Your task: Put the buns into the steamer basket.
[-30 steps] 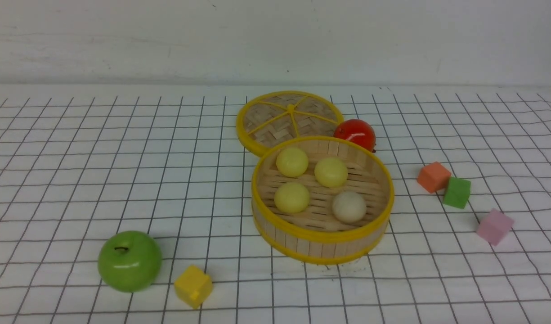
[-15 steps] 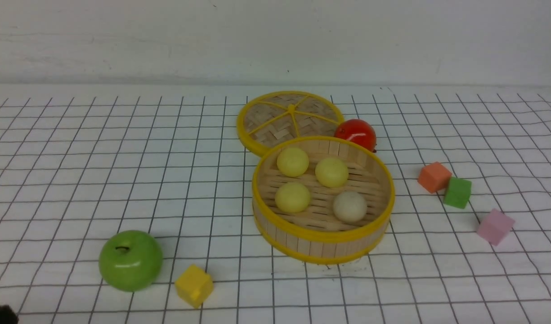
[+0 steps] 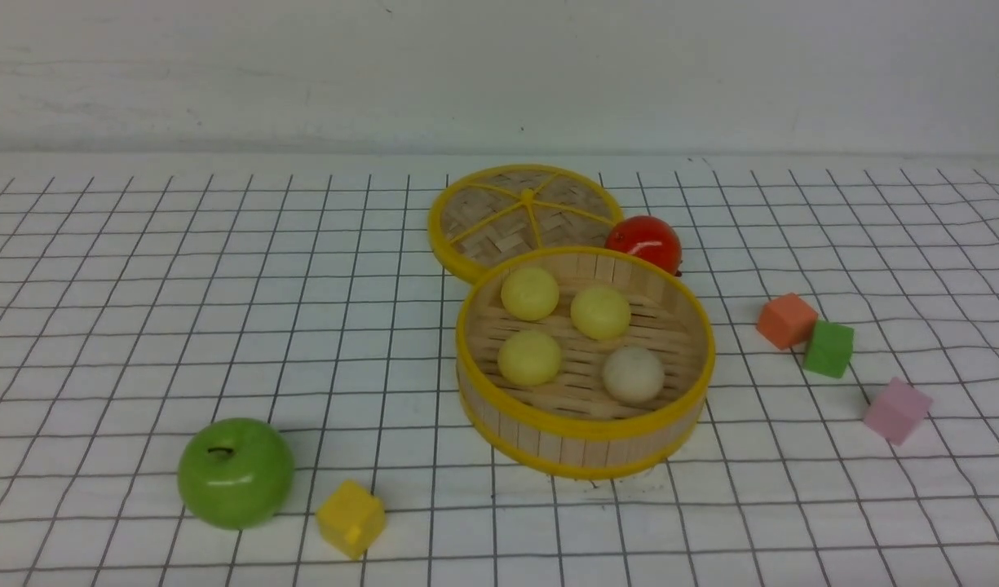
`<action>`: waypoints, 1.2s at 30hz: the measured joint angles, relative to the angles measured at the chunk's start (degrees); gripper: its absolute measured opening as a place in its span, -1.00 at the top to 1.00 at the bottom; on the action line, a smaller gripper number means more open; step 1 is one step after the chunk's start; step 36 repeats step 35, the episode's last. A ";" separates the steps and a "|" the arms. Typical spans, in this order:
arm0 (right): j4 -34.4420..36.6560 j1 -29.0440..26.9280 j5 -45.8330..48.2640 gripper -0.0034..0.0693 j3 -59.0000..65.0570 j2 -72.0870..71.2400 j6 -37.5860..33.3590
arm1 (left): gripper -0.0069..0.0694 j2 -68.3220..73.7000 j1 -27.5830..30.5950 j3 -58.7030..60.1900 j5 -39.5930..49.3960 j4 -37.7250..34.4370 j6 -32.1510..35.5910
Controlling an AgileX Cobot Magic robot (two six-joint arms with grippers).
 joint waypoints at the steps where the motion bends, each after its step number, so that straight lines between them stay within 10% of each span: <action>1: 0.00 0.00 0.00 0.86 0.00 0.00 0.01 | 0.85 0.00 -0.01 0.00 0.00 0.00 0.00; 36: 0.00 0.00 0.00 0.76 0.00 0.00 0.06 | 0.85 0.00 0.05 0.00 -0.06 -0.06 0.00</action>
